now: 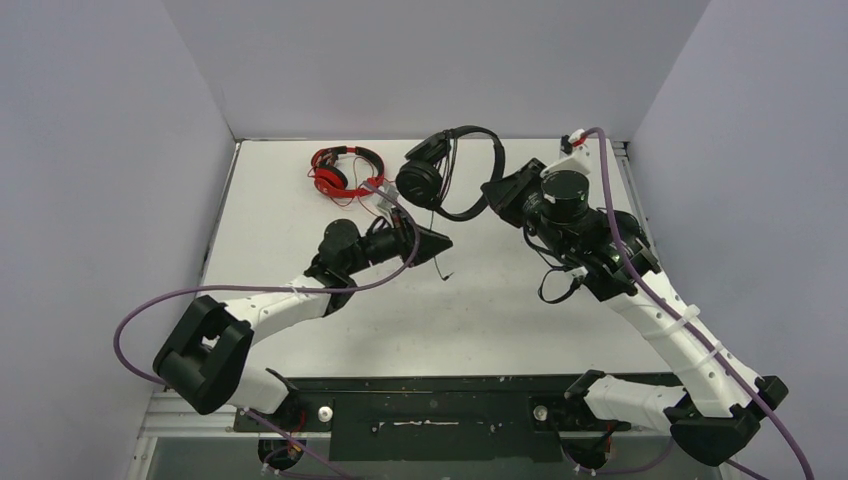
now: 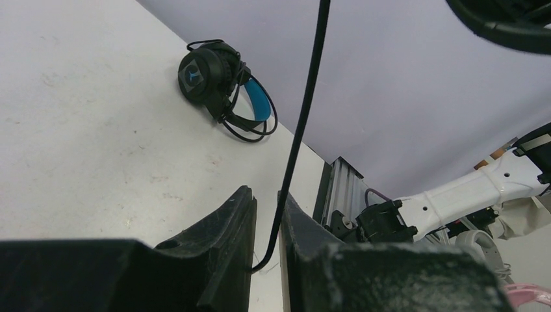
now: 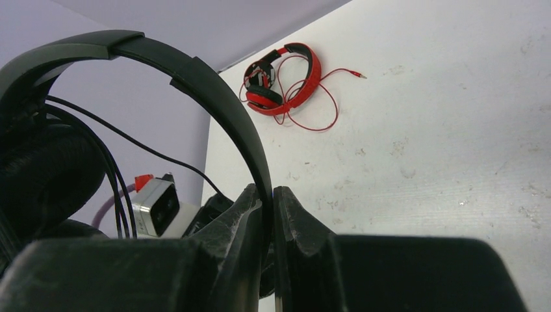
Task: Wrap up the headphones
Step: Wrap the headphones cable around the headphones.
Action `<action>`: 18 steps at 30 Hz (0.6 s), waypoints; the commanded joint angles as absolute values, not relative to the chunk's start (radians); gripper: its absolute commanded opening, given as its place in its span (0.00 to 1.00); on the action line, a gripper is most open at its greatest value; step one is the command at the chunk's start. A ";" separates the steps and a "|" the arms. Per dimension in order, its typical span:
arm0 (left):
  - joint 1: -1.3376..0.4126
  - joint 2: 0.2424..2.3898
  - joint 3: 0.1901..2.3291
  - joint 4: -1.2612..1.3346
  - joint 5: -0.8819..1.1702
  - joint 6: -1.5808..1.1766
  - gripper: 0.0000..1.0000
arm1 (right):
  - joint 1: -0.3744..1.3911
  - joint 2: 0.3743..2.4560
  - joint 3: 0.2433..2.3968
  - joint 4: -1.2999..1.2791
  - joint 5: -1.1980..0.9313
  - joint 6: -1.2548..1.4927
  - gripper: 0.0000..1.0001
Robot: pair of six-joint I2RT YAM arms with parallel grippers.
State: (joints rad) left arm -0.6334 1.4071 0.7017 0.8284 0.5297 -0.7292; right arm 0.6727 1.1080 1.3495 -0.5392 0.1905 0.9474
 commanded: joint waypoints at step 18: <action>-0.735 1.524 0.694 1.043 0.512 -0.757 0.14 | 0.649 1.142 1.512 -0.532 0.351 0.947 0.00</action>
